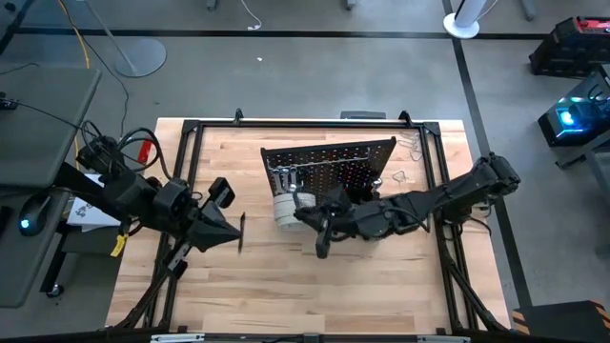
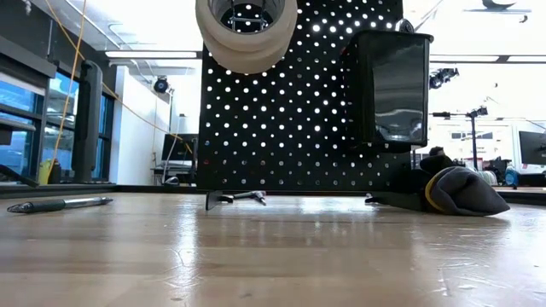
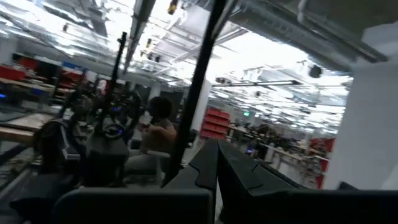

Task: Hang tools onto peg board
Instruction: Hang the 12 mm tool onto the pegboard aligned with the others

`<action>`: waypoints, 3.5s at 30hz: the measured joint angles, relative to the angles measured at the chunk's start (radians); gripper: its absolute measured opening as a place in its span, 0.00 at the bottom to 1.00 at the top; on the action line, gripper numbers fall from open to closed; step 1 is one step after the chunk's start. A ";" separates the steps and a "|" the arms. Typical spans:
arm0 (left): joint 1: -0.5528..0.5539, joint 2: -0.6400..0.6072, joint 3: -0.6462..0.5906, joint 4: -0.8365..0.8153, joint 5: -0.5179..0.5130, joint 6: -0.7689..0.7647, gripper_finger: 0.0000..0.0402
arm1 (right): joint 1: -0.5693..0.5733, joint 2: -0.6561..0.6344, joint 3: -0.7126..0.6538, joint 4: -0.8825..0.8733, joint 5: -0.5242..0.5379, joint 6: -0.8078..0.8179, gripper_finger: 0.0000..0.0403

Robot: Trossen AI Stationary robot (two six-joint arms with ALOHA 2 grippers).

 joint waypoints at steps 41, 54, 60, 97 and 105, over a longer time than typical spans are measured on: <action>-0.027 -0.038 0.001 -0.009 0.001 0.049 0.00 | 0.005 -0.131 -0.422 0.728 -0.163 0.065 0.00; -0.018 -0.037 0.001 -0.012 -0.010 0.042 0.00 | -0.121 -0.080 -0.261 0.434 -0.307 0.053 0.00; -0.018 -0.038 0.001 -0.014 -0.012 0.041 0.00 | -0.136 -0.080 -0.261 0.391 -0.326 0.067 0.00; -0.018 -0.038 0.001 -0.029 -0.013 0.034 0.00 | -0.147 -0.150 -0.261 0.313 -0.300 0.051 0.00; -0.018 -0.038 0.001 -0.029 -0.028 0.041 0.00 | -0.148 -0.116 -0.261 0.277 -0.303 0.071 0.00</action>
